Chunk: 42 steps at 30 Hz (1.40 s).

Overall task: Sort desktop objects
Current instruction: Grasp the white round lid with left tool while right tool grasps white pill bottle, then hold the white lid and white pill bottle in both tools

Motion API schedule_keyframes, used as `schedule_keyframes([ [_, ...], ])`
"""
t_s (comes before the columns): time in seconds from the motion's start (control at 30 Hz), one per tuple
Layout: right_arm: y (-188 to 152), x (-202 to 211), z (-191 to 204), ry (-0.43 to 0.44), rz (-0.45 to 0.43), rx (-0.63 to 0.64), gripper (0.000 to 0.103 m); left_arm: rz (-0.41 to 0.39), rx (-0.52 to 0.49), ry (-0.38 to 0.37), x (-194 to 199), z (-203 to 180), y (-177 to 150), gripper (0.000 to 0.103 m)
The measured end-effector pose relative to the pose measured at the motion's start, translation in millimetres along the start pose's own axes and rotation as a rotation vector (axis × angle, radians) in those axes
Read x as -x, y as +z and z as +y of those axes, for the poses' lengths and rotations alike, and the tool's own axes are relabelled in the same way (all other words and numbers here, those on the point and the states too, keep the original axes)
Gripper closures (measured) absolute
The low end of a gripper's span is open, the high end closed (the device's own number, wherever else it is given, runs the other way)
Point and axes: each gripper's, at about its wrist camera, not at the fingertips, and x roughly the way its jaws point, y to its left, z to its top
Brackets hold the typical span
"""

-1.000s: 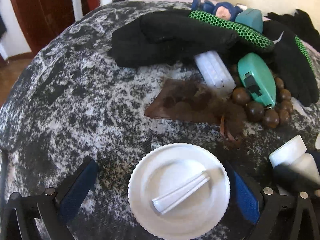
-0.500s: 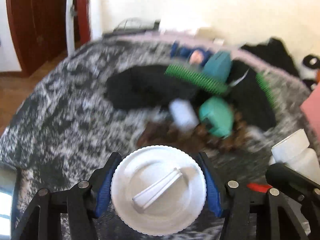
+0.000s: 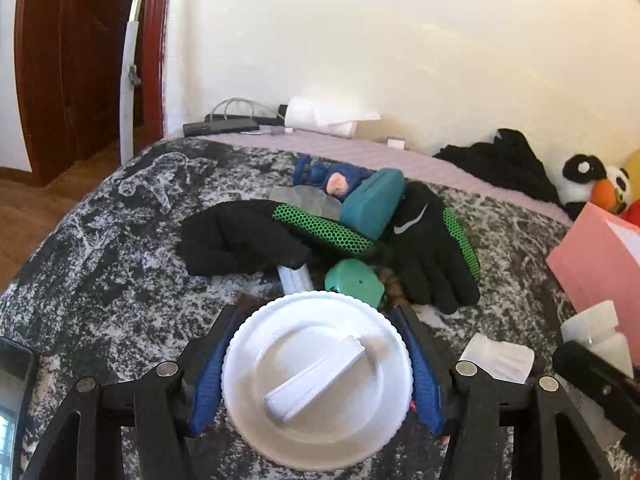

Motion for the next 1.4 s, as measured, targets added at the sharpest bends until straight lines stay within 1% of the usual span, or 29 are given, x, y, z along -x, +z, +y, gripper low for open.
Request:
schedule_keyframes([
  [0.17, -1.3, 2.2, -3.4, -0.011, 0.004, -0.004, 0.058, 0.019, 0.003, -0.019, 0.2, -2.1, -2.5, 0.038],
  [0.33, 0.7, -2.2, -2.6, -0.017, 0.01, -0.01, 0.058, -0.004, -0.036, 0.022, 3.8, -5.4, -3.9, 0.038],
  [0.73, 1.6, -5.0, -7.8, -0.02, 0.02, -0.033, 0.058, -0.009, -0.038, 0.026, 7.9, -3.8, -5.2, 0.038],
  [1.17, 1.5, -2.7, -7.1, -0.025, 0.01, -0.037, 0.058, -0.001, -0.017, 0.028, 7.2, 0.6, -4.6, 0.038],
  [1.4, 1.6, -2.8, -7.4, -0.026, 0.01, -0.04, 0.058, 0.016, 0.004, 0.012, 4.0, 2.3, -4.6, 0.038],
])
